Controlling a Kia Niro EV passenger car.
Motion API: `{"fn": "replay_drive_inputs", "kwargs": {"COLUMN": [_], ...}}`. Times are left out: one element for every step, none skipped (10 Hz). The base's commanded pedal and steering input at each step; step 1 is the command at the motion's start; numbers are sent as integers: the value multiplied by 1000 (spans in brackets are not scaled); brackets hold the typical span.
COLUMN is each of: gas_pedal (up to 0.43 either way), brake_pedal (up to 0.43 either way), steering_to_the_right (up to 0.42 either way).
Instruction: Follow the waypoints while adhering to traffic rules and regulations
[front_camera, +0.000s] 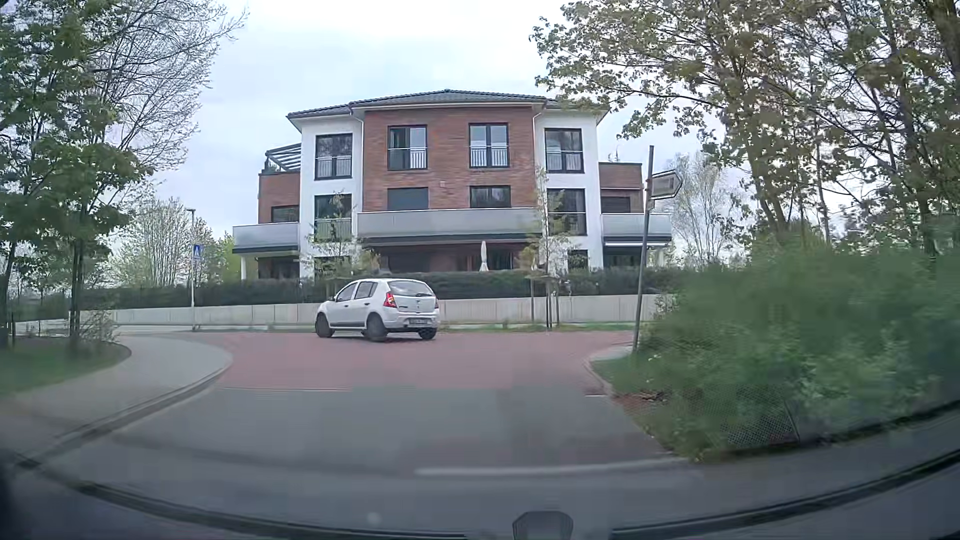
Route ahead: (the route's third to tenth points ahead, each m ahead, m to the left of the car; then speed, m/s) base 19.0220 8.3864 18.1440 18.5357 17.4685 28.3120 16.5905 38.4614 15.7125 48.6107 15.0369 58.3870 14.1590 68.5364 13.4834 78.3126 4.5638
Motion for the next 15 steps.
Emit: {"fn": "replay_drive_inputs", "kwargs": {"gas_pedal": [0,0,0,0,0,0,0,0,0,0,0,0,0,0,0], "brake_pedal": [0,0,0,0,0,0,0,0,0,0,0,0,6,104,134], "steering_to_the_right": [-20,-16,-15,-15,-14,-10,-9,-8,-8,-8,-5,0,4,2,0]}}
